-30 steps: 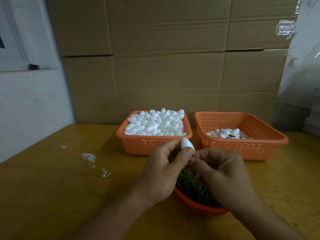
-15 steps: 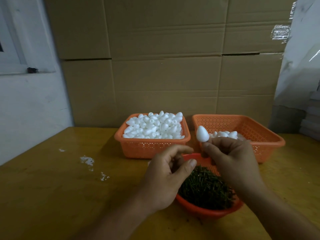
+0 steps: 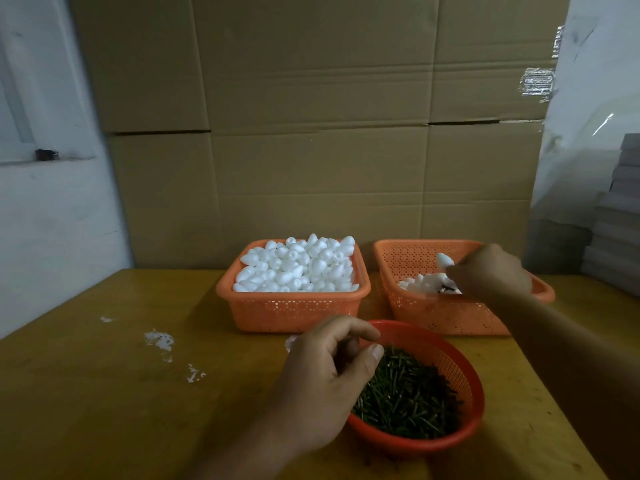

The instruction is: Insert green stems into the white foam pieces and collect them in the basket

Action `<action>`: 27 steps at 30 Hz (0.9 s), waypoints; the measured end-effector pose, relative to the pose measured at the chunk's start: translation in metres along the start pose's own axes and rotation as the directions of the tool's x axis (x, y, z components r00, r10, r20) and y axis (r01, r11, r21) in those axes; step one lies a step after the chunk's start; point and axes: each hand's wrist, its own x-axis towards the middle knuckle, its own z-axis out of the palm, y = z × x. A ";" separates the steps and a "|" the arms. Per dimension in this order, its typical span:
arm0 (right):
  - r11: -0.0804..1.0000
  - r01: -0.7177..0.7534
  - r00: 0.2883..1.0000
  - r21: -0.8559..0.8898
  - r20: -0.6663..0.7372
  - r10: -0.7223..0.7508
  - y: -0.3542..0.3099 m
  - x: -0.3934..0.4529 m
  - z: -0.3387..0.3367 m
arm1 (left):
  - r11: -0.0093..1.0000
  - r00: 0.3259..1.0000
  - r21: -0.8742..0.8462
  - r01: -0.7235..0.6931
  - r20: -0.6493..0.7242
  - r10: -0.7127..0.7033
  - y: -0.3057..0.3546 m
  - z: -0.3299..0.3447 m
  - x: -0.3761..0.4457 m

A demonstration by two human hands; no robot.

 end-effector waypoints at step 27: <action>0.943 0.264 0.964 0.204 -0.021 -0.265 -0.007 -0.041 -0.032 | 0.999 0.999 0.031 -0.040 0.012 0.040 0.004 0.000 0.000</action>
